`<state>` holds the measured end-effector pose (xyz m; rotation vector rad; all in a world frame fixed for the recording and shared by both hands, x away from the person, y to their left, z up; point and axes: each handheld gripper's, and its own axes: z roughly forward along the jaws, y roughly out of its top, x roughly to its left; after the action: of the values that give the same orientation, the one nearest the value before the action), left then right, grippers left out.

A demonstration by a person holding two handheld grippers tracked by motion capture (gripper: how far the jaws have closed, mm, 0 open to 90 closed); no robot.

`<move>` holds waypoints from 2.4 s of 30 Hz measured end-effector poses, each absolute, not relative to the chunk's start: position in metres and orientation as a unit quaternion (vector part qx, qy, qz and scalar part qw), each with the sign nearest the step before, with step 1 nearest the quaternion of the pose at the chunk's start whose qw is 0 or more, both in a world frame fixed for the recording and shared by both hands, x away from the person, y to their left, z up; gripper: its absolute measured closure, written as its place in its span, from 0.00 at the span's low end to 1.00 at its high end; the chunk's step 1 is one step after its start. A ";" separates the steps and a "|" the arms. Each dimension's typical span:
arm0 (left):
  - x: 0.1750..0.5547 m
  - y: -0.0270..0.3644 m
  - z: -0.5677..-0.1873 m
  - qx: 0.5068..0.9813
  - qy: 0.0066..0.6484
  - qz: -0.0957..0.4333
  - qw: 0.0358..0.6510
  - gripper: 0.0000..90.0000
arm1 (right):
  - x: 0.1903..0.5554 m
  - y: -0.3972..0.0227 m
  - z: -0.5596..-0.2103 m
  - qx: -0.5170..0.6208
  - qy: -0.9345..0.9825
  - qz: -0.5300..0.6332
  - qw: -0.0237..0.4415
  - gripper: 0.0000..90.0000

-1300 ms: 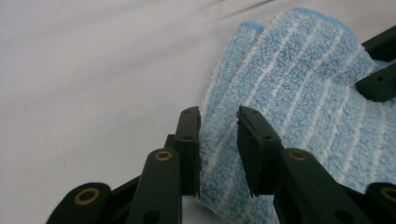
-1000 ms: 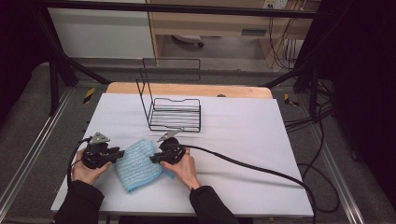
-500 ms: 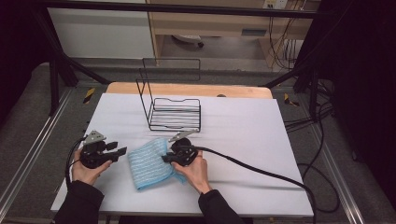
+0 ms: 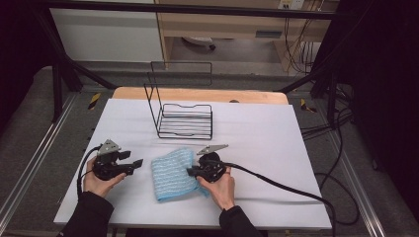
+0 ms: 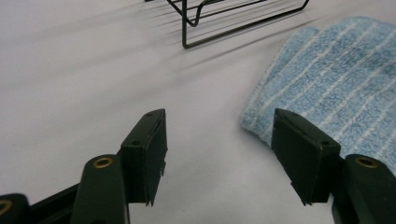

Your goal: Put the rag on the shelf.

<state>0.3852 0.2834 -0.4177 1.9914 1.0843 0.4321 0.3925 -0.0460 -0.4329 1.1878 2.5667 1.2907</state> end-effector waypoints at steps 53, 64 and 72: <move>0.381 0.272 -0.418 0.797 0.407 0.153 0.420 0.40 | 0.420 -0.057 -0.454 0.396 0.805 0.442 0.029 0.76; 0.382 0.270 -0.419 0.798 0.406 0.153 0.417 0.40 | 0.414 -0.050 -0.429 0.355 0.806 0.470 0.060 0.98; 0.382 0.271 -0.419 0.798 0.406 0.152 0.418 0.39 | 0.437 -0.036 -0.448 0.354 0.821 0.440 0.084 0.96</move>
<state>0.3820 0.2714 -0.4192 2.0032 1.0179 0.3819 0.4366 -0.0356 -0.4475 1.0576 2.4490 1.3129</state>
